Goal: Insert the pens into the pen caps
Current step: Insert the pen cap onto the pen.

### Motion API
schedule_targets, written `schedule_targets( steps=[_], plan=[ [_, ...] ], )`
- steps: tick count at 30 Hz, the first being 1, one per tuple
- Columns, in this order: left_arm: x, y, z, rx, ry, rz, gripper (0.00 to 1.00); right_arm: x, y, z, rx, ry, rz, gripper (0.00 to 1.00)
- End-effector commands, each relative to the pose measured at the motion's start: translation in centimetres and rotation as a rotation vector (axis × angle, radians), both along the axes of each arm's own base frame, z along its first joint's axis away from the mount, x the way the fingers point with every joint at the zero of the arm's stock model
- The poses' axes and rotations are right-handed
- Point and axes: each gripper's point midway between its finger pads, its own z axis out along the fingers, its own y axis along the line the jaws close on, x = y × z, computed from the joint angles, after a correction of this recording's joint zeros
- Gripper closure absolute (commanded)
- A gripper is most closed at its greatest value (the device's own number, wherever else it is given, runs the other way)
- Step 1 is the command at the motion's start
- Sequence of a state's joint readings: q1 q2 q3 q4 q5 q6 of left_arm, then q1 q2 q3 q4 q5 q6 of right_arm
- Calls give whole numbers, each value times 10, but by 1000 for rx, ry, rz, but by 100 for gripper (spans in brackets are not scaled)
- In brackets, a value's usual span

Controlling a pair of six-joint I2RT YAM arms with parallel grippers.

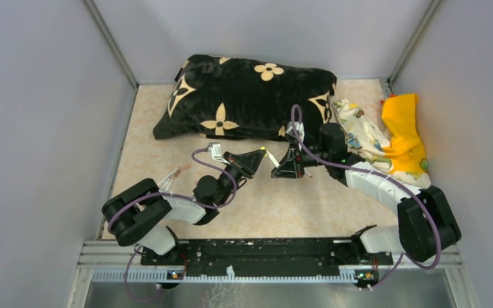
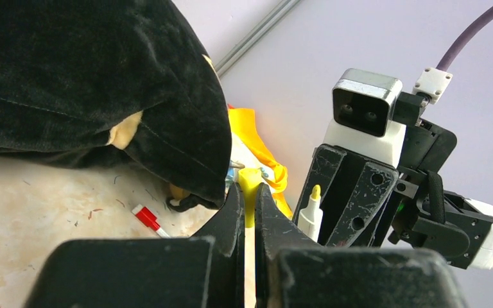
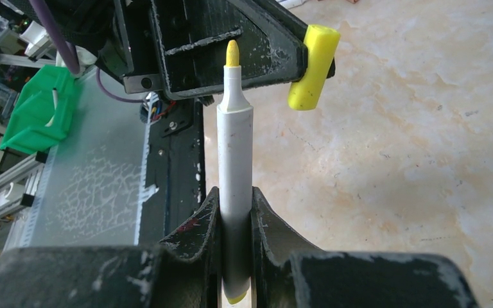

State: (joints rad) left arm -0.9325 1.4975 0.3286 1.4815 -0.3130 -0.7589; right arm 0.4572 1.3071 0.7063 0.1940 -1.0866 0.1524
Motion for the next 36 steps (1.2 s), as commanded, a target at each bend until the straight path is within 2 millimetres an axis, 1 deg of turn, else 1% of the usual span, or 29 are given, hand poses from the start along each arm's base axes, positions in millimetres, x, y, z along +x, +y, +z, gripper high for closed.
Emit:
schedule_targets(
  steps=[1, 7, 12, 24, 26, 36],
  plan=[
    [-10, 23, 81, -248, -205, 48, 100, 0, 6, -5, -8, -9, -4, 100],
    [-12, 28, 90, -253, -232, 67, 100, 1, 8, -10, -20, -6, -12, 100],
    [-14, 30, 94, -258, -241, 65, 100, 2, 8, -13, -27, -6, -22, 100],
    [-15, 32, 95, -255, -245, 68, 100, -3, 14, -20, -43, 2, -5, 100],
    [-15, 32, 96, -258, -247, 68, 100, -2, 14, -20, -43, 0, -8, 100],
    [-16, 30, 91, -260, -230, 49, 100, 3, 14, -21, -58, -1, -36, 100]
  ],
)
